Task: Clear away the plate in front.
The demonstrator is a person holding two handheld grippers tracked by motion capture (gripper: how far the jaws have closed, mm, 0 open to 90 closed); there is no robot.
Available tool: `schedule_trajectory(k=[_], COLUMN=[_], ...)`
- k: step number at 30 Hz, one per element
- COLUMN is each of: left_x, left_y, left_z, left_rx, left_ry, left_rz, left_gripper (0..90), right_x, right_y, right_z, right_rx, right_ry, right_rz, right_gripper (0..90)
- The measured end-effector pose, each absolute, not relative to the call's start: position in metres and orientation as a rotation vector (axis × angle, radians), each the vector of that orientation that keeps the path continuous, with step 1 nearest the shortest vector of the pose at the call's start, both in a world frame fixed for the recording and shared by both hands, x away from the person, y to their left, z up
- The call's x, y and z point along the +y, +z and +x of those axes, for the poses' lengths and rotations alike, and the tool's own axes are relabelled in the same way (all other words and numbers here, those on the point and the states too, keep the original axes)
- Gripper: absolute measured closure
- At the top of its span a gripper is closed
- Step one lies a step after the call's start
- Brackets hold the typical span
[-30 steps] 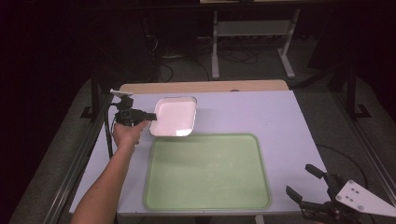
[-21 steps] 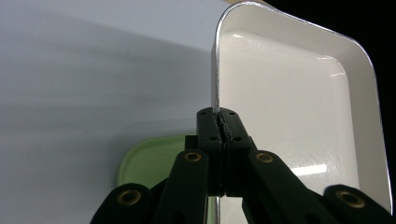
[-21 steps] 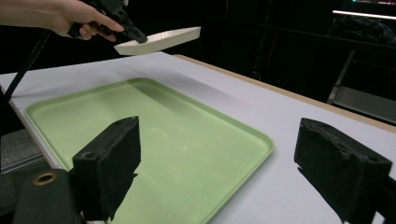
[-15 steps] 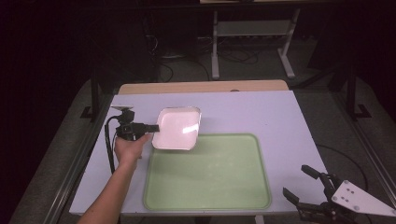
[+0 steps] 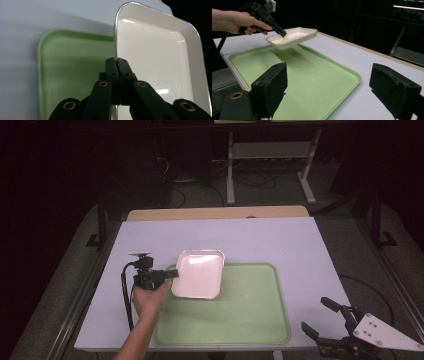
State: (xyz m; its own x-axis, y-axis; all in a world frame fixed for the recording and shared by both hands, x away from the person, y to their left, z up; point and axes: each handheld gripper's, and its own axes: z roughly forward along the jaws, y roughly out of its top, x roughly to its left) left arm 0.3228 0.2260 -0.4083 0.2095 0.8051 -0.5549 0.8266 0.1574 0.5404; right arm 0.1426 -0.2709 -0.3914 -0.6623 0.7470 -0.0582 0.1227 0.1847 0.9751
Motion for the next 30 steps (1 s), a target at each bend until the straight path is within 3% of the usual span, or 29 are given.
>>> schedule_trajectory(k=[13,22,30], left_x=[0.204,0.195,0.195], left_y=[-0.435,-0.437,-0.449], left_z=[0.298,0.289,0.289], left_rx=[1.528,1.617,1.695], left_ry=[-0.104,0.01,0.022], left_rz=[1.69,1.703,1.636], left_gripper=[88.6,88.6,88.6], right_x=[-0.267,-0.266,-0.266], right_y=[-0.393,-0.393,-0.394], right_z=[0.144,0.144,0.145], right_rx=[1.952,1.952,1.954], right_ry=[1.509,1.508,1.515], right_rz=[0.805,0.8,0.806], right_gripper=[14.0,14.0,14.1])
